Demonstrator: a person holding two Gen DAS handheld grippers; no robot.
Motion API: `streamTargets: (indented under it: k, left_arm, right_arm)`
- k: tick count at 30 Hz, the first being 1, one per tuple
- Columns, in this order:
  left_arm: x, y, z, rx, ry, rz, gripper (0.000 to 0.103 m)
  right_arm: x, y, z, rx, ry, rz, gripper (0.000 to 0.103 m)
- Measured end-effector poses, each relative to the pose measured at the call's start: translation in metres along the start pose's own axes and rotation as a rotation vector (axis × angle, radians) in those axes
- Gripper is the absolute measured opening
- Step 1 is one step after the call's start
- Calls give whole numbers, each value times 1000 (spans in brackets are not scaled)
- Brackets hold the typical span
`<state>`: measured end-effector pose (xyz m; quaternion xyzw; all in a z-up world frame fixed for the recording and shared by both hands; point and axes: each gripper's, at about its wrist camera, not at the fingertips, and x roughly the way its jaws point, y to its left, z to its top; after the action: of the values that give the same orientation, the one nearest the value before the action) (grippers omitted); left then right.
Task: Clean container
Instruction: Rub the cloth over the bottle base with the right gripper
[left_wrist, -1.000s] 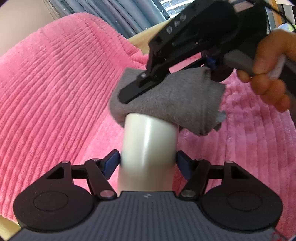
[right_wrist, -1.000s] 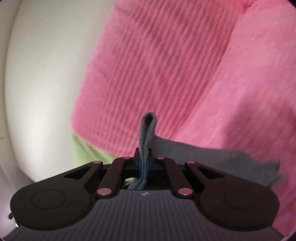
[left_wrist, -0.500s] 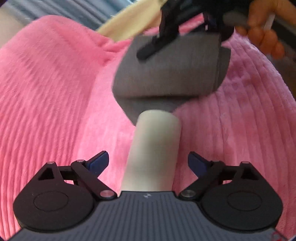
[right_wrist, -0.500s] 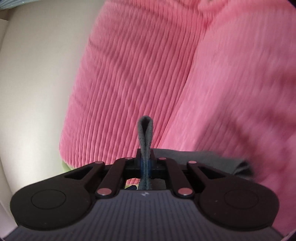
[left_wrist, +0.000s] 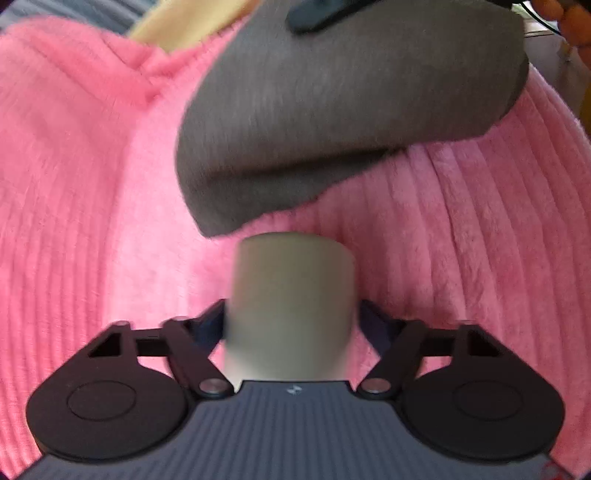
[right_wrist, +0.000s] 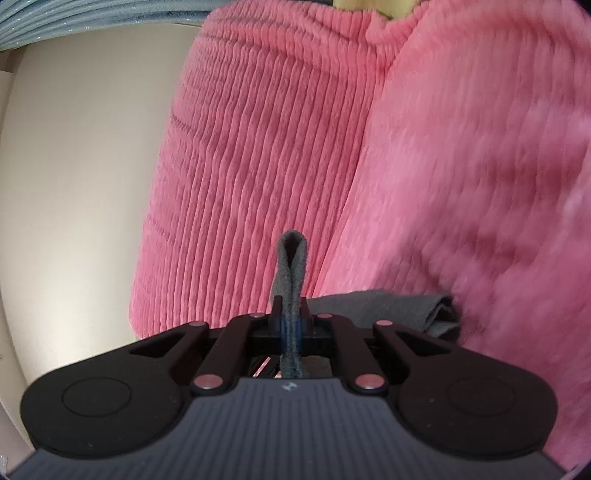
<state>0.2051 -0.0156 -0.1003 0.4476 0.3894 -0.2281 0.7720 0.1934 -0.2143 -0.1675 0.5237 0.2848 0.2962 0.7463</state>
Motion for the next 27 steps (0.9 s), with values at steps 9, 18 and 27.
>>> streamTargets:
  k: [9, 18, 27]
  left_arm:
    - [-78, -15, -28, -126, -132, 121, 69]
    - [-116, -12, -62, -341, -188, 194, 69]
    - [-121, -20, -76, -394, -211, 239, 69]
  right_arm:
    - [33, 27, -21, -34, 101, 103, 5]
    - [94, 72, -73, -125, 278, 265, 5]
    - [111, 58, -58, -129, 212, 146, 3]
